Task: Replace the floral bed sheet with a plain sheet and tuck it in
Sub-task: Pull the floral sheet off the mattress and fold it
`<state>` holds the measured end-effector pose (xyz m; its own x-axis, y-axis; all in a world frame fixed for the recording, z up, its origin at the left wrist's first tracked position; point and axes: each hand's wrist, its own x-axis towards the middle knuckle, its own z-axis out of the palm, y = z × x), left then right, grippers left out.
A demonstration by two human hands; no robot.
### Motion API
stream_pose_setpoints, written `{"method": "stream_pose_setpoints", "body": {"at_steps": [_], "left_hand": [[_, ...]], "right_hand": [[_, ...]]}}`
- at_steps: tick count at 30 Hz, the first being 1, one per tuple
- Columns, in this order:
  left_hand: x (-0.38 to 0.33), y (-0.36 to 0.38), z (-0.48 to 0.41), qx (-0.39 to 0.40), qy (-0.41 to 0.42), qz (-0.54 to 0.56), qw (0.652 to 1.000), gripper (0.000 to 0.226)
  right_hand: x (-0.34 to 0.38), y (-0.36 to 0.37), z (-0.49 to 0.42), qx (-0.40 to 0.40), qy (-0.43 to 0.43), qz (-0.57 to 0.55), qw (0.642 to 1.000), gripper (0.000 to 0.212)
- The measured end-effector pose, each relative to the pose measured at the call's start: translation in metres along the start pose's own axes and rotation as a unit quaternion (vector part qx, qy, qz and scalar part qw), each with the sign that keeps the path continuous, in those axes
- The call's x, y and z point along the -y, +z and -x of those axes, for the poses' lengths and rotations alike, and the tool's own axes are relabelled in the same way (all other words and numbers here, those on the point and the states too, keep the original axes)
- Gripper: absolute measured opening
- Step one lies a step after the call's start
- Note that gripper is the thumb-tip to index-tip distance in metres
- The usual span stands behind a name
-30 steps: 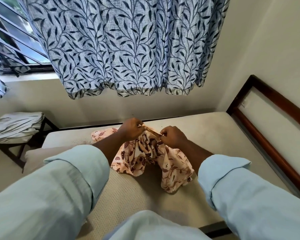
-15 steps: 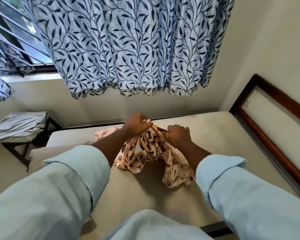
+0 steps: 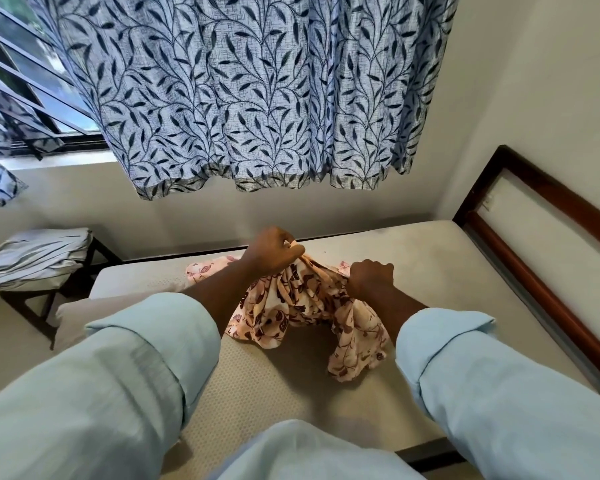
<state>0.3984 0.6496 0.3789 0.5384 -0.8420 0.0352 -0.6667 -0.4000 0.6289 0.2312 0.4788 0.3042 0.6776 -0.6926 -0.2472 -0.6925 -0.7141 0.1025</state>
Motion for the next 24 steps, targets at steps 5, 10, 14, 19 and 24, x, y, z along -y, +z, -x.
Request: {"method": "stream_pose_setpoints", "body": {"at_steps": [5, 10, 14, 19, 24], "left_hand": [[0.005, -0.008, 0.004, -0.006, -0.022, -0.006, 1.0, 0.055], [0.005, -0.003, 0.008, -0.015, -0.009, -0.09, 0.996, 0.05], [0.009, -0.004, 0.014, -0.033, -0.018, -0.116, 0.993, 0.048], [0.006, -0.002, 0.02, -0.053, -0.025, -0.141, 0.988, 0.041], [-0.003, -0.003, 0.021, -0.101, -0.032, -0.159, 0.981, 0.046]], "right_hand": [[-0.014, -0.001, 0.011, 0.0, 0.055, 0.006, 0.998, 0.027], [-0.018, -0.001, 0.018, -0.008, 0.099, -0.026, 0.995, 0.022], [-0.022, 0.008, 0.022, 0.0, 0.154, -0.088, 0.984, 0.024], [-0.023, 0.008, 0.025, 0.005, 0.16, -0.063, 0.985, 0.025], [-0.039, 0.013, 0.025, 0.009, 0.171, -0.058, 0.984, 0.025]]}}
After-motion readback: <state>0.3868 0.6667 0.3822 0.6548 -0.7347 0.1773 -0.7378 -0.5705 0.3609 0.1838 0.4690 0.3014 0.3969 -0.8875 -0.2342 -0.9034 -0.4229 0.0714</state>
